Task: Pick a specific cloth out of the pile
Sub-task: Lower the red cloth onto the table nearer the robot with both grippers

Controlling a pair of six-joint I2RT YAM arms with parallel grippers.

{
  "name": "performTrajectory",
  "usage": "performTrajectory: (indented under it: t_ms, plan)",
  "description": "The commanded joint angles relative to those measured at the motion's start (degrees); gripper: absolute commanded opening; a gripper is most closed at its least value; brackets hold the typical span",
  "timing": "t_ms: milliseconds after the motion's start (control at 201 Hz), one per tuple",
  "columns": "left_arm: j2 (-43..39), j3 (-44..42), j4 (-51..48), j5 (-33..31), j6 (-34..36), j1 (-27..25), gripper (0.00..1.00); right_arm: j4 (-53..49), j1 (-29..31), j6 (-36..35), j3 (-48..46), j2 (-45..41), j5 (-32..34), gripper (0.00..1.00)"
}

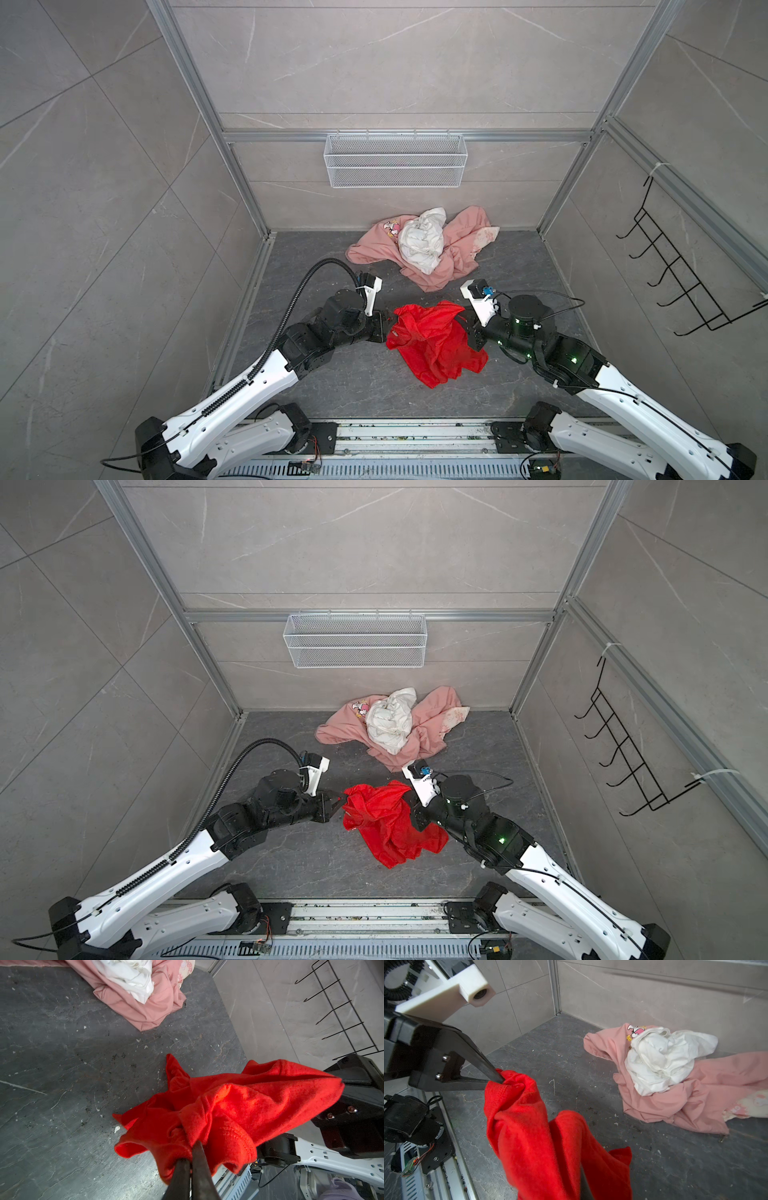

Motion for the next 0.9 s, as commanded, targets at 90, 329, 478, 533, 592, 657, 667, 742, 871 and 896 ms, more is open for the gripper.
performTrajectory:
  t_ms: [90,329,478,533,592,657,667,742,871,896]
  plan:
    - [-1.67,-3.04,-0.14,0.11,-1.66,0.04,0.00,0.60,0.84,7.56,-3.23,0.03,-1.58,0.00]
    - [-1.67,-6.32,-0.06,0.12,-1.46,0.13,0.00,1.39,1.07,13.53,-6.98,0.89,0.02,0.00]
    - [-1.05,-8.94,2.05,0.06,-2.46,0.13,0.00,1.02,1.09,18.56,-10.72,0.11,5.91,0.00]
    - [-0.62,-9.91,2.76,0.39,-2.76,0.10,0.00,1.26,1.09,20.33,-12.33,-0.24,7.17,0.00]
    - [-0.25,-10.85,2.77,0.36,-2.61,0.13,0.00,1.37,1.06,21.80,-13.69,-0.44,8.35,0.00]
    - [0.26,-12.30,3.03,0.31,-1.37,0.13,0.00,1.25,1.08,22.77,-14.71,-0.23,9.49,0.00]
    - [0.28,-12.51,3.01,0.22,-1.23,0.13,0.00,1.18,1.06,22.90,-14.80,-0.15,9.73,0.00]
    - [1.07,-14.28,3.57,-0.11,-0.39,0.13,0.00,0.05,1.07,23.30,-15.20,1.05,11.40,0.00]
    - [2.99,-16.33,4.91,0.02,0.09,0.22,0.00,-0.60,1.12,23.25,-15.59,3.42,12.42,0.00]
    - [3.36,-16.54,5.05,0.10,0.18,0.25,0.00,-0.62,1.09,23.36,-15.68,3.86,12.62,0.00]
